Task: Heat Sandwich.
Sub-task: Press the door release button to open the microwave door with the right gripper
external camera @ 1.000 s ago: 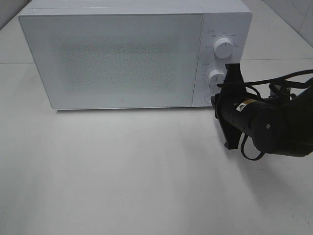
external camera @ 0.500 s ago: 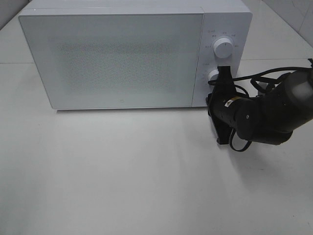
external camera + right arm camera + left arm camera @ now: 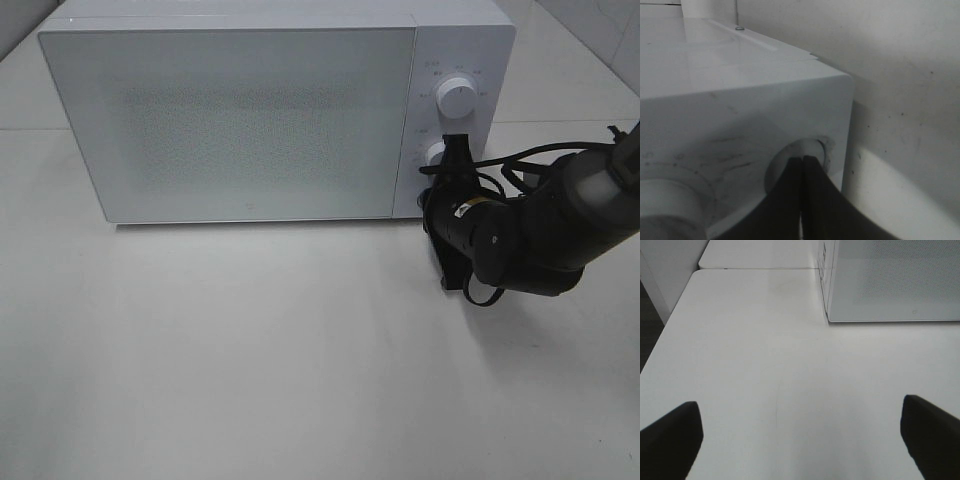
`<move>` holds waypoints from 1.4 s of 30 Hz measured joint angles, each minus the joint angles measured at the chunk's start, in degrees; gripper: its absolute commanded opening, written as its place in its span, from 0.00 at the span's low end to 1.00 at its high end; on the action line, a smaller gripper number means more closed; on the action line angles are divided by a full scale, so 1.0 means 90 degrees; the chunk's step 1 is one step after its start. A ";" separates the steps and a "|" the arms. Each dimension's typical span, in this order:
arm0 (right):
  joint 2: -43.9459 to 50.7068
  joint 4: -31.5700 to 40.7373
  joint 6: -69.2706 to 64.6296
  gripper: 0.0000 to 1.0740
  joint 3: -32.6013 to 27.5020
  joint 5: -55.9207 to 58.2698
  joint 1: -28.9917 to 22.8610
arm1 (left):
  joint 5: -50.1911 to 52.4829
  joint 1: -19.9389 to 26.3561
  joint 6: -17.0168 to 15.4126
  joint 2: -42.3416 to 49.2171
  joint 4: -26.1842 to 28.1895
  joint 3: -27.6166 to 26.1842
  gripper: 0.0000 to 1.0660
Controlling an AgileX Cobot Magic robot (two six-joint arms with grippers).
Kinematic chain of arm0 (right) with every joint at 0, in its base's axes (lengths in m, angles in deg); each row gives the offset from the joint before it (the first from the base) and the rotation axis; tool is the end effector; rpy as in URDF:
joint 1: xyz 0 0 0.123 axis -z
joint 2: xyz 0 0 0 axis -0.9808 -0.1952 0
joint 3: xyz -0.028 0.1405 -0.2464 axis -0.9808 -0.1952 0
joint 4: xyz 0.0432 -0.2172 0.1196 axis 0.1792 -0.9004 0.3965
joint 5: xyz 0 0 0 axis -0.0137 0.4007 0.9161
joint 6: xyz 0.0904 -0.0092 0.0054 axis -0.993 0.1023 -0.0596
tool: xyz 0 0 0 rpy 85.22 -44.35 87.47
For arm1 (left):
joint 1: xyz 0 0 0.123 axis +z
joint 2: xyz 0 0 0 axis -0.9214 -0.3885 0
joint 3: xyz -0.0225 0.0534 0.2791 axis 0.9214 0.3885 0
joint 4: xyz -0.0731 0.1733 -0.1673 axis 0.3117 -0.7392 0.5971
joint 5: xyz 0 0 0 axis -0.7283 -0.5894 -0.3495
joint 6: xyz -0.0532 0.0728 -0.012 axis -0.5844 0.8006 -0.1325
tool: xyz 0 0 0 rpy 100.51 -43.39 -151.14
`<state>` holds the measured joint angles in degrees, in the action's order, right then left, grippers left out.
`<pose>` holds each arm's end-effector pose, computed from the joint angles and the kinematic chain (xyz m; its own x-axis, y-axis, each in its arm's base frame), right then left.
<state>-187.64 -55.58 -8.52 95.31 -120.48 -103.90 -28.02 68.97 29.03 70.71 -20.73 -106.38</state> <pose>0.3415 0.1225 0.0853 -0.0295 0.9990 -0.0332 0.4014 0.0423 0.9149 -0.0043 -0.0072 0.2788 -0.4315 0.0029 -0.9021 0.0444 0.9989 -0.0181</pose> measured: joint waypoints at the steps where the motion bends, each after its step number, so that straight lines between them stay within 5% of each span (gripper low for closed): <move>1: 0.0000 0.0000 0.0000 0.01 0.0006 -0.0006 0.0000 | 0.0000 0.0000 0.0000 0.0000 0.0000 0.0000 0.95; 42: -0.0503 0.0140 -0.0102 0.01 0.0255 -0.0656 -0.0095 | 0.0000 0.0000 0.0000 0.0000 0.0000 0.0000 0.95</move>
<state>-192.17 -54.32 -9.44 97.60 -126.38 -104.76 -28.02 68.97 29.03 70.71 -20.73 -106.38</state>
